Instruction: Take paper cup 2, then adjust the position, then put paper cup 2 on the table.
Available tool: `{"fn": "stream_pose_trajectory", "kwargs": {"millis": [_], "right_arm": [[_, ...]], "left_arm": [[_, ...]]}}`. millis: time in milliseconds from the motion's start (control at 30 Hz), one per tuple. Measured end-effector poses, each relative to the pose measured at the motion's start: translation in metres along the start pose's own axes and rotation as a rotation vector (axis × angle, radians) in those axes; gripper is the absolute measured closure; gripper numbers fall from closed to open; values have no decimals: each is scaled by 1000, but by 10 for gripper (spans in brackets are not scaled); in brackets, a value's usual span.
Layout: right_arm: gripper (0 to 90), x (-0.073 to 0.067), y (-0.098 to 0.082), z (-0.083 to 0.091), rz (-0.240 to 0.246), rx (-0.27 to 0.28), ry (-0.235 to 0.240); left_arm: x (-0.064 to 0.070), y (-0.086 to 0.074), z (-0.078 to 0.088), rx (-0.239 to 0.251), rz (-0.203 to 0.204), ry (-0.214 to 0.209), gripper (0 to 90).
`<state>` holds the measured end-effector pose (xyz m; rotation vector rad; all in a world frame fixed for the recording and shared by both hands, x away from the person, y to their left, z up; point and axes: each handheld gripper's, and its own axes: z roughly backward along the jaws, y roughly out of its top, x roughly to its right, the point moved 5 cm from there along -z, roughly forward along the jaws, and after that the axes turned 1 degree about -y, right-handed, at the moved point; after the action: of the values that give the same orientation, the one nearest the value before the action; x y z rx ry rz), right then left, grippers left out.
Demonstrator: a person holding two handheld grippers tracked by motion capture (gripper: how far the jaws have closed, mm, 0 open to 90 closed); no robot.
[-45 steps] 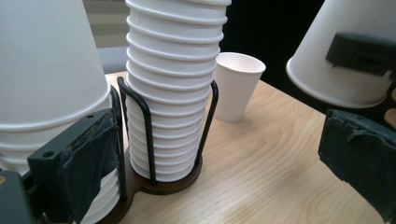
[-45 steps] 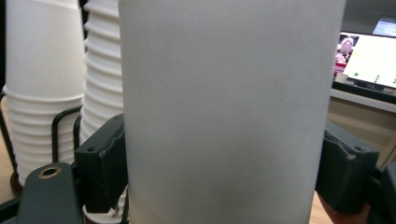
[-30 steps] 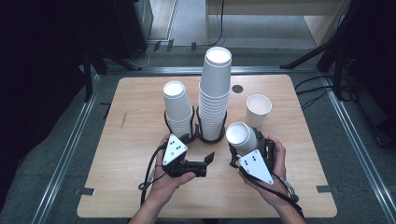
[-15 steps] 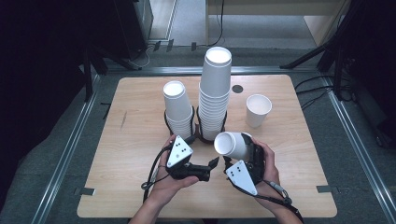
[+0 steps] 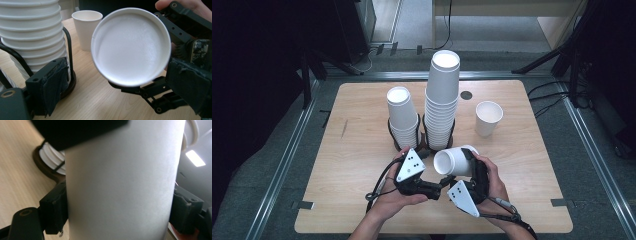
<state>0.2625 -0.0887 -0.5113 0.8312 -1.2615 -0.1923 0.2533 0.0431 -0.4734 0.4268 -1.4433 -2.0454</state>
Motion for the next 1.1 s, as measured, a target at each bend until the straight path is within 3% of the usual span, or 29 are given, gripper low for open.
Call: {"fn": "stream_pose_trajectory", "kwargs": {"millis": [167, 267, 533, 700, 1100], "right_arm": [[169, -6, 5, 1, 31, 26, 22], [169, -8, 8, 2, 34, 37, 26], [168, -11, 10, 3, 50, 58, 41], [168, -12, 12, 4, 37, 65, 43], [165, -11, 12, 4, 48, 78, 47]], "left_arm": [[1, 1, 0, 4, 0, -12, 70], [1, 0, 0, 1, -7, -11, 123], [4, -1, 0, -1, -5, -24, 154], [5, 0, 1, 7, -3, -43, 206], [4, 0, 1, 6, 14, -59, 212]]}}
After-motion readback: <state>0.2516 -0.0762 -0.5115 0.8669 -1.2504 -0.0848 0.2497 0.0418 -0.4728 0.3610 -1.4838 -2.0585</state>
